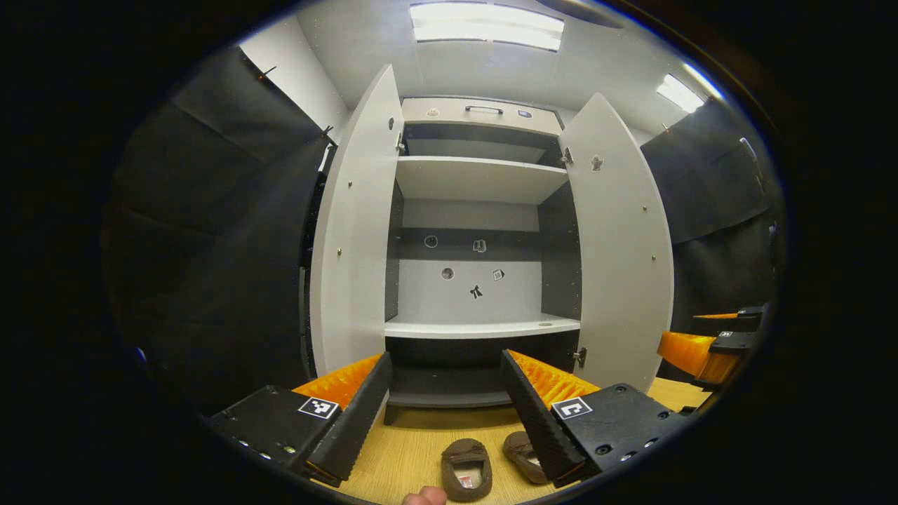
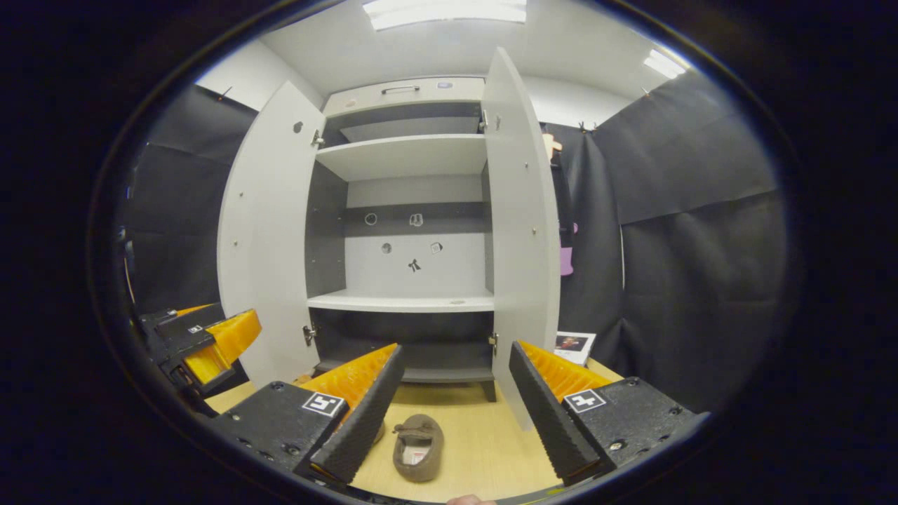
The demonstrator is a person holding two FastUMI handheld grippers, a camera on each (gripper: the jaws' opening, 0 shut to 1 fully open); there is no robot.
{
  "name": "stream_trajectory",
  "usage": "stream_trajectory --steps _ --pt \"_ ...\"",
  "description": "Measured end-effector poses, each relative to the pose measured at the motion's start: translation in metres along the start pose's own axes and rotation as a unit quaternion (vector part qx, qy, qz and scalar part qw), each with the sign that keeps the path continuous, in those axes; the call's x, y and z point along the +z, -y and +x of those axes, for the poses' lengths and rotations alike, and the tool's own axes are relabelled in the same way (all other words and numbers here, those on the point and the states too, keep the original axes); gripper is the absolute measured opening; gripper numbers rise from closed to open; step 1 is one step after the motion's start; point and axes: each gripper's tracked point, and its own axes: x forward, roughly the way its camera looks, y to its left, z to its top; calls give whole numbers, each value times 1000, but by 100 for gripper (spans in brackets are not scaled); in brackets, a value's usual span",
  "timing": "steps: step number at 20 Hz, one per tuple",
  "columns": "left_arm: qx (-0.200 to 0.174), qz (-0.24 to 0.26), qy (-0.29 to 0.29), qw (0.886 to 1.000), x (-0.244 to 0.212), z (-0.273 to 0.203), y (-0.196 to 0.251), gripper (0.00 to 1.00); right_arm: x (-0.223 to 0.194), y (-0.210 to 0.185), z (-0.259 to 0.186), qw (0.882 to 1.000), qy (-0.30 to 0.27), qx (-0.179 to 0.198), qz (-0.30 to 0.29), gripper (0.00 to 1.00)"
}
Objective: Grab one shoe with the right hand and put it into the shoe cabinet, grab the other shoe with the left hand and put it into the shoe cabinet; then close the right door with the right hand and the left door with the left hand.
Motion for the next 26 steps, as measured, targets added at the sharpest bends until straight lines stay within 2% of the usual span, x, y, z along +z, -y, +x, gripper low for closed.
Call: stream_trajectory --steps 1,2,7,9,10,11,12,13,14,15,16,18,19,20,21,22,23,26 --pt "1 0 1 1000 1 0 0 94 -2 -2 2 1000 -5 4 -1 99" --pt "1 1 2 1000 2 -1 0 95 -5 -5 4 1000 -10 9 -2 94" --pt "2 -4 -1 1000 2 -1 -1 95 -27 -30 23 998 -42 48 -13 99" --pt "5 -3 -3 1000 0 -1 -4 95 -50 -41 32 995 -72 63 -9 99" --pt "7 -3 -3 1000 1 -1 -5 95 -62 -46 37 994 -88 70 -6 95" --pt "8 -5 -2 1000 2 -1 -6 95 -74 -50 42 992 -103 75 -6 99" --pt "9 -6 -1 1000 3 -2 -6 99 -88 -53 47 990 -119 78 -8 99" --pt "10 -6 -1 1000 2 -2 -8 99 -102 -56 51 987 -136 81 -13 95" --pt "10 -5 -2 1000 2 -2 -8 95 -118 -59 56 984 -153 85 -21 94" --pt "11 -4 -2 1000 2 -3 -9 99 -131 -60 59 981 -168 89 -30 99" --pt "11 -4 -3 1000 2 -4 -9 94 -146 -63 62 978 -181 94 -41 99" --pt "11 -4 -3 1000 2 -5 -11 94 -174 -68 68 970 -210 108 -61 99" --pt "13 -4 -4 1000 1 -6 -12 99 -189 -71 69 964 -228 116 -68 99" --pt "15 -5 -6 1000 0 -5 -14 94 -205 -74 69 958 -251 123 -71 99" --pt "16 -6 -6 1000 0 -6 -15 99 -218 -78 69 952 -269 126 -68 96" --pt "17 -6 -6 1000 0 -7 -15 99 -233 -81 68 947 -286 132 -65 92" --pt "19 -7 -5 1000 0 -8 -17 95 -245 -84 67 941 -303 137 -63 85" --pt "17 -8 -9 1000 -3 -8 -17 99 -276 -88 72 926 -344 141 -71 82"
